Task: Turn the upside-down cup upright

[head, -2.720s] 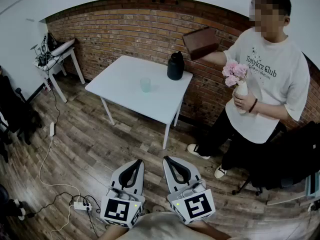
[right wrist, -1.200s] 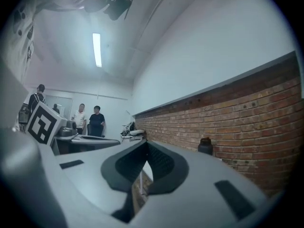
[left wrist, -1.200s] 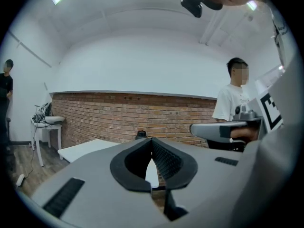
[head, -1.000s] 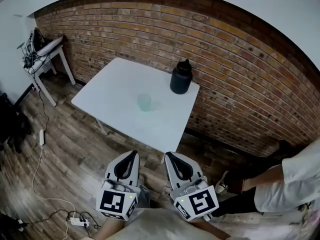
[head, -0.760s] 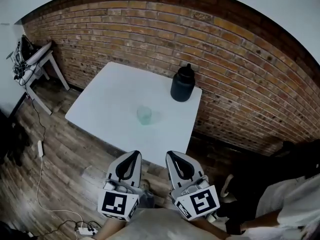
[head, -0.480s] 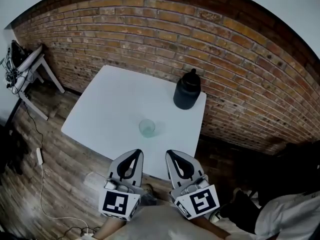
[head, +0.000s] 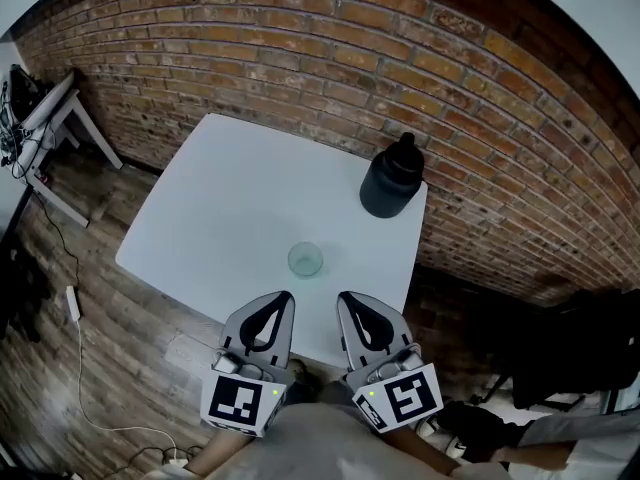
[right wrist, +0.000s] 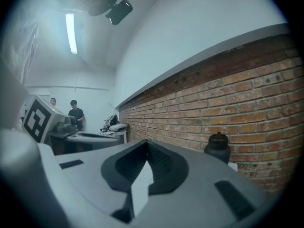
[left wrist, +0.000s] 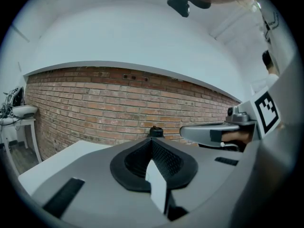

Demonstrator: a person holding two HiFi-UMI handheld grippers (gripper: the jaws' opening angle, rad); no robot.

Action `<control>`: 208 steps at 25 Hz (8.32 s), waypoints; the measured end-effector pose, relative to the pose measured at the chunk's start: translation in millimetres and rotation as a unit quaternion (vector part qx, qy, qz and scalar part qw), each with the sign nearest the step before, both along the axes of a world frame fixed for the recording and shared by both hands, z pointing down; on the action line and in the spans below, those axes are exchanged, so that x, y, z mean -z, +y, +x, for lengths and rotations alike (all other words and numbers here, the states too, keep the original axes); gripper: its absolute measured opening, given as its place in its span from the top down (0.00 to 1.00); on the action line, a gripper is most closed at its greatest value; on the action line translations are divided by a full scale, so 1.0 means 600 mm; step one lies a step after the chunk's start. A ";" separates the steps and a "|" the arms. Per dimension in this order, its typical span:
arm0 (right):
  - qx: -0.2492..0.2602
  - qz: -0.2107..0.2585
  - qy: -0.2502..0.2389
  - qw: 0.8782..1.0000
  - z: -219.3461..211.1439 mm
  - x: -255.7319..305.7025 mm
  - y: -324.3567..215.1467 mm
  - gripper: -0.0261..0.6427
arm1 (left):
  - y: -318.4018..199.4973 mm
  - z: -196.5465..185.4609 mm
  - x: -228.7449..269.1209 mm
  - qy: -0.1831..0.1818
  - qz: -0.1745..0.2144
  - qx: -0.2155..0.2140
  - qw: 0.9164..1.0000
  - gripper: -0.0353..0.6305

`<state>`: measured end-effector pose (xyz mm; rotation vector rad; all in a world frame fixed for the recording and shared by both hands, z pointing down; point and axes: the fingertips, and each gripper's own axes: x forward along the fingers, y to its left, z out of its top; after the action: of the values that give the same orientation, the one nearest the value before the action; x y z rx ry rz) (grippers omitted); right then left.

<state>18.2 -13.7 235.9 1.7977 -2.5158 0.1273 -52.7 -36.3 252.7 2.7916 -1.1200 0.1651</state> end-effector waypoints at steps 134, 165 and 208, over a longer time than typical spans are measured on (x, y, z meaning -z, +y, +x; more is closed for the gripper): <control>0.105 -0.129 -0.540 0.825 -0.038 -0.274 -0.159 0.41 | -0.052 -0.049 -0.180 -0.055 -0.095 0.085 0.990 0.93; 0.133 -0.154 -0.571 0.796 -0.041 -0.274 -0.142 0.40 | -0.053 0.000 -0.257 -0.263 -0.036 -0.094 0.959 0.51; 0.166 -0.158 -0.606 0.761 -0.016 -0.286 -0.125 0.40 | -0.038 0.046 -0.269 -0.225 -0.047 -0.184 0.956 0.48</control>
<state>8.4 -88.5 407.5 1.1775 -3.0532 2.1458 -24.9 -59.1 414.4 2.9218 -0.6117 0.9034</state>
